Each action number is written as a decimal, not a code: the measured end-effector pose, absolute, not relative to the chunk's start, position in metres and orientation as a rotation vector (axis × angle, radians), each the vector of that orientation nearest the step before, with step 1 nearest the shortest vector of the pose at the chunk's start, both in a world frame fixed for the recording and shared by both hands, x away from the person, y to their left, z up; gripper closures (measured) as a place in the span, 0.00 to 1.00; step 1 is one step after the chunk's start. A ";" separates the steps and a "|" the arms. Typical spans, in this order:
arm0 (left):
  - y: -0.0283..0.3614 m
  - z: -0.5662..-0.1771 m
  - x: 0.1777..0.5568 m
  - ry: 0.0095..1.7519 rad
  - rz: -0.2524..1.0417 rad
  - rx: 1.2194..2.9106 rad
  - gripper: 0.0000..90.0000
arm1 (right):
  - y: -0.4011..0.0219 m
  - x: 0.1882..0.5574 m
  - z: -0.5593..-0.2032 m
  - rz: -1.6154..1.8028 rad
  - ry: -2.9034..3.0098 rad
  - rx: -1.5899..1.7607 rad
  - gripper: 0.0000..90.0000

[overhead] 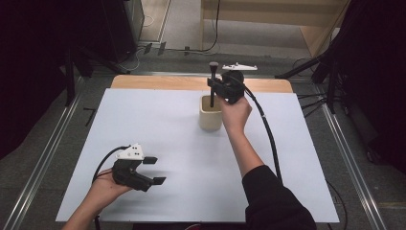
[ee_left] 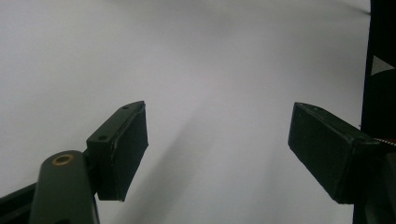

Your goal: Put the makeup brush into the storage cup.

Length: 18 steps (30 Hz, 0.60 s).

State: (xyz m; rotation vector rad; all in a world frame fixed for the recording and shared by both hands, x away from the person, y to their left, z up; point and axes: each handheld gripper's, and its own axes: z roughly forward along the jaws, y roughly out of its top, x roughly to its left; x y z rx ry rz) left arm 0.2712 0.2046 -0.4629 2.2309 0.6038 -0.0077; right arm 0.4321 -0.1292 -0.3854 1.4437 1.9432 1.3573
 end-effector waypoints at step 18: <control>0.203 -0.463 0.270 0.596 -0.003 2.234 0.23 | -0.132 0.423 -0.405 1.336 1.972 1.465 0.86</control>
